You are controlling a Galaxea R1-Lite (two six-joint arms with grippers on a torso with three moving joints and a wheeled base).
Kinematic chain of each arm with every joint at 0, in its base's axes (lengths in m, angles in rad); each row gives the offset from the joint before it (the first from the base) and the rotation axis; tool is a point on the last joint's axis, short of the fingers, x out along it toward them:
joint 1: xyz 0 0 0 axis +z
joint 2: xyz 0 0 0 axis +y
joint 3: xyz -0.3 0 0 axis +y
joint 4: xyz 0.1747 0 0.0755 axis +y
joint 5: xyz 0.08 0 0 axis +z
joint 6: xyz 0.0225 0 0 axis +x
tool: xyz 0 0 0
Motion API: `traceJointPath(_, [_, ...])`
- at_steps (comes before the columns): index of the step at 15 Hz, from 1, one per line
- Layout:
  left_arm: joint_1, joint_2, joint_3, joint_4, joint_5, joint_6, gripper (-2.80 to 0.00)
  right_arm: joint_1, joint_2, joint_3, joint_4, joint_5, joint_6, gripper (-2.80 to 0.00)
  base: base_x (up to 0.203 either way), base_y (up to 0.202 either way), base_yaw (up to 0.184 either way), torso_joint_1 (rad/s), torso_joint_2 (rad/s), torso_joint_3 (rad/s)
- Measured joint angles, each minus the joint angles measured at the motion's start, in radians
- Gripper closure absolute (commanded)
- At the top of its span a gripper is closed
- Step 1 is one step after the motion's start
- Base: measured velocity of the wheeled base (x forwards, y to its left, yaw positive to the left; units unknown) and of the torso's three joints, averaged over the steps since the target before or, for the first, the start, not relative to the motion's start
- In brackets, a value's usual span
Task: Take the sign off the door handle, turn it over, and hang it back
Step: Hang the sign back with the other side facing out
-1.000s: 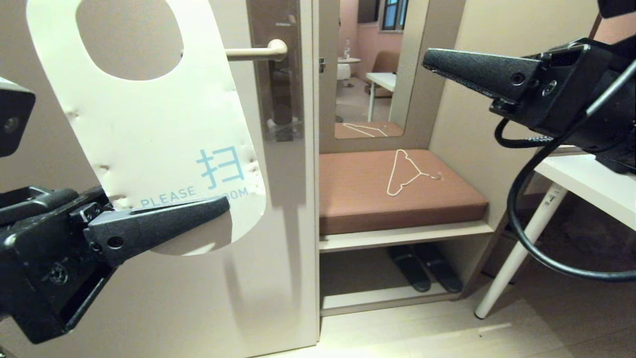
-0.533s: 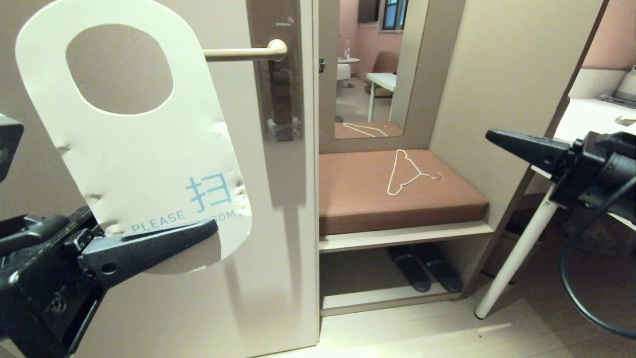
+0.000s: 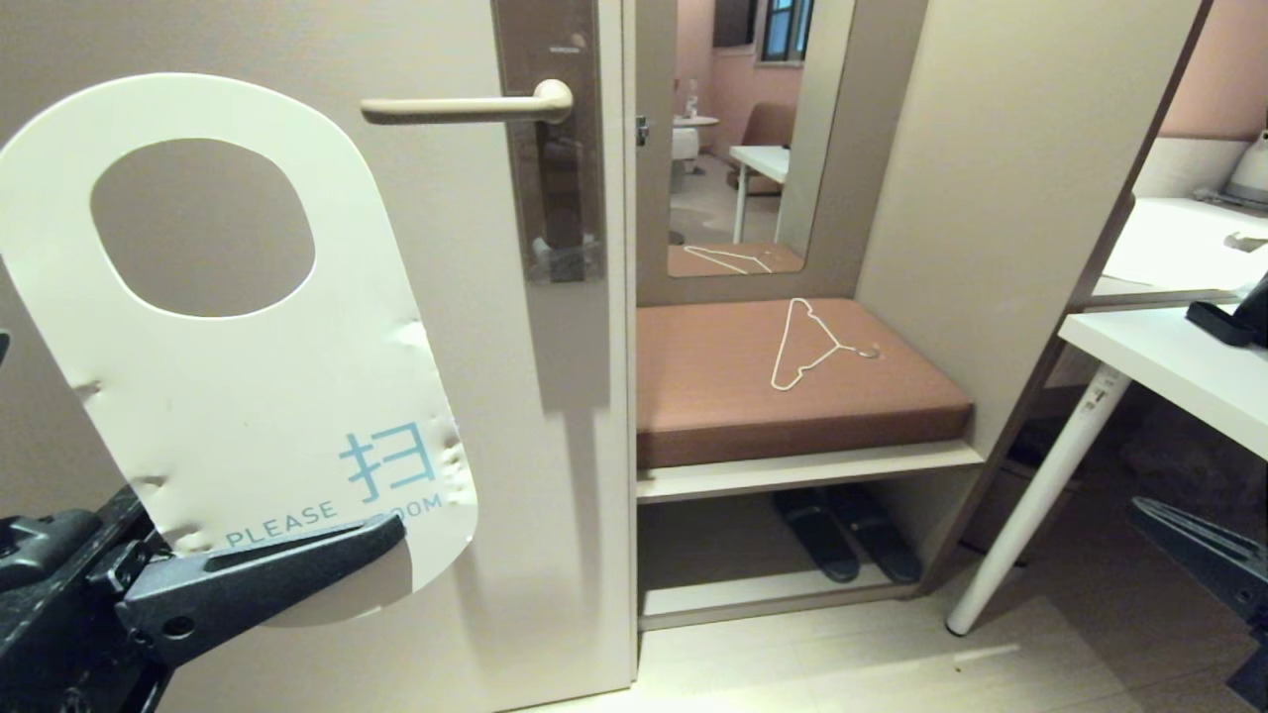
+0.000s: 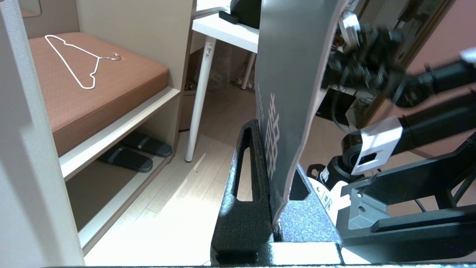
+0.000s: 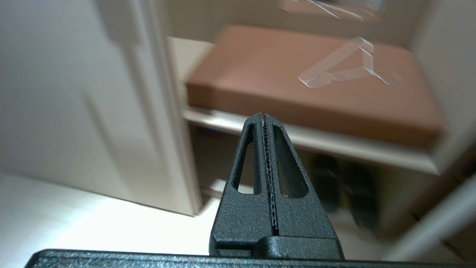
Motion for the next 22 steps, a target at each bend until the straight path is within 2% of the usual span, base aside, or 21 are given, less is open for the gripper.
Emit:
traceJointPath(2, [0.011, -0.002, -0.002, -0.001, -0.001, 0.004, 0.0, -0.03, -0.084, 0.08, 0.021, -0.048, 0.001, 0.0, 0.0, 0.0, 0.0, 0.0, 0.0, 0.0])
traceJointPath(4, [0.014, -0.002, -0.002, 0.0, -0.001, 0.012, 0.0, -0.051, -0.17, 0.105, 0.111, -0.058, 0.004, 0.0, 0.0, 0.0, 0.0, 0.0, 0.0, 0.0])
traceJointPath(7, [0.018, 0.0, 0.0, 0.002, -0.001, 0.036, 0.0, -0.092, -0.367, 0.114, 0.329, -0.064, 0.005, 0.0, 0.0, 0.0, 0.0, 0.0, 0.0, 0.0])
traceJointPath(9, [0.018, 0.002, 0.001, 0.003, -0.001, 0.038, 0.0, -0.115, -0.517, 0.099, 0.536, -0.089, 0.011, 0.0, 0.0, 0.0, 0.0, 0.0, 0.0, 0.0])
traceJointPath(11, [0.018, 0.003, 0.002, 0.003, 0.0, 0.038, 0.0, -0.128, -0.597, 0.083, 0.69, -0.122, 0.015, 0.0, 0.0, 0.0, 0.0, 0.0, 0.0, 0.0])
traceJointPath(13, [0.019, 0.004, 0.002, 0.003, 0.001, 0.038, 0.0, -0.131, -0.636, 0.066, 0.788, -0.17, 0.021, 0.0, 0.0, 0.0, 0.0, 0.0, 0.0, 0.0])
traceJointPath(20, [0.019, 0.0, -0.002, 0.003, 0.001, 0.044, 0.0, -0.131, -0.649, 0.054, 0.812, -0.192, -0.013, 0.0, 0.0, 0.0, 0.0, 0.0, 0.0, 0.0])
traceJointPath(22, [0.018, 0.001, -0.002, 0.003, 0.0, 0.064, 0.0, -0.131, -0.632, 0.061, 0.827, -0.237, -0.03, 0.0, 0.0, 0.0, 0.0, 0.0, 0.0, 0.0])
